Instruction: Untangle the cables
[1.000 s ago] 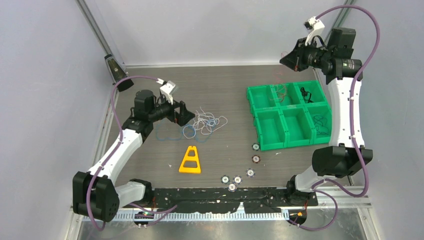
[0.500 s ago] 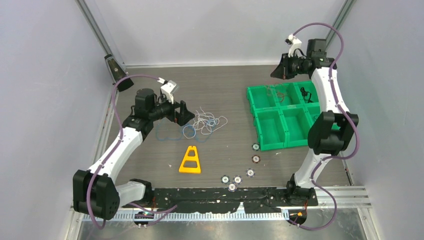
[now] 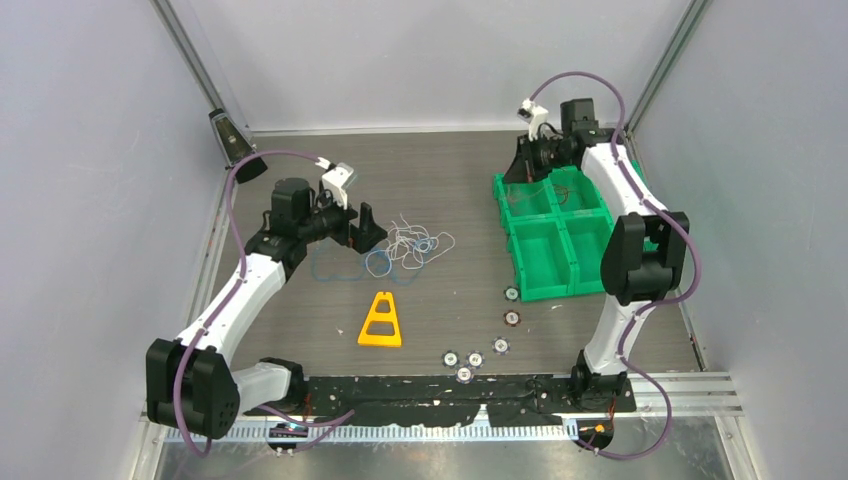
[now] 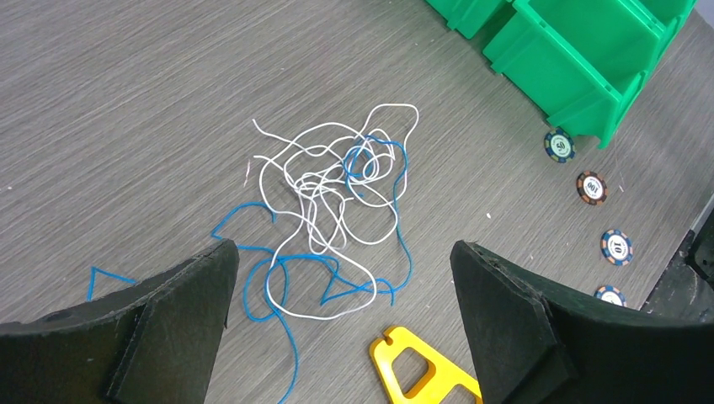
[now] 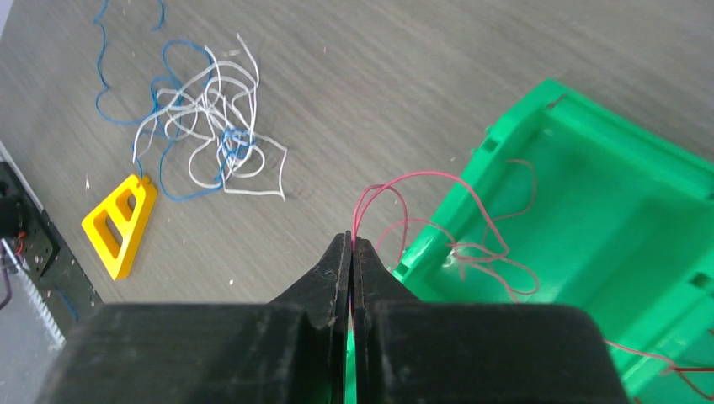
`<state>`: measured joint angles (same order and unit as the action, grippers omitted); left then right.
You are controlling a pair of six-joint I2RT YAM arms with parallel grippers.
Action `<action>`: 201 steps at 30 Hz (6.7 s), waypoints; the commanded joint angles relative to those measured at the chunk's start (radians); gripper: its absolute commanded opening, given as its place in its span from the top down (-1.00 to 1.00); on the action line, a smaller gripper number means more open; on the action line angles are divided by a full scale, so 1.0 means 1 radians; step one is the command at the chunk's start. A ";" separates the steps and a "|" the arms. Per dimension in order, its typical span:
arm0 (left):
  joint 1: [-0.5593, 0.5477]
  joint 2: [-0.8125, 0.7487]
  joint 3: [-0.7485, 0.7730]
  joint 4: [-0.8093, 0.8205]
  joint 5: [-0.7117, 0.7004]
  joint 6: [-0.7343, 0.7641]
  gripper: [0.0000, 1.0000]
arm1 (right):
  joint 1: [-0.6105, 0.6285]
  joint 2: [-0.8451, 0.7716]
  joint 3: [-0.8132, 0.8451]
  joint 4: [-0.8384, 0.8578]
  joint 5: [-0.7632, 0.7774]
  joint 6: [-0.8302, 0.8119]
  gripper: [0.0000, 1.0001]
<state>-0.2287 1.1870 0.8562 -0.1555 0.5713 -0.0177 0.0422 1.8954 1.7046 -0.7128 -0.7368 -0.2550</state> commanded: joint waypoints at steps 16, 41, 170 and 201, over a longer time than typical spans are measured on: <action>0.014 -0.004 0.024 -0.006 -0.007 0.041 -0.99 | 0.122 -0.078 0.133 -0.010 0.130 0.069 0.89; 0.032 0.007 0.029 -0.019 0.019 0.059 -0.99 | -0.017 -0.007 0.106 -0.049 0.189 0.063 0.89; 0.035 0.016 -0.104 0.358 0.154 -0.084 -0.09 | 0.316 -0.118 0.670 0.695 -0.057 1.021 0.89; -0.087 0.184 0.119 0.312 0.079 -0.036 1.00 | 0.322 -0.110 0.705 0.753 -0.028 1.050 0.89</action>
<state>-0.3622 1.3884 1.0512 0.2161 0.6765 -0.0696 0.3893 1.8145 2.3165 -0.0010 -0.8021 0.8143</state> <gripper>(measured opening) 0.021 0.070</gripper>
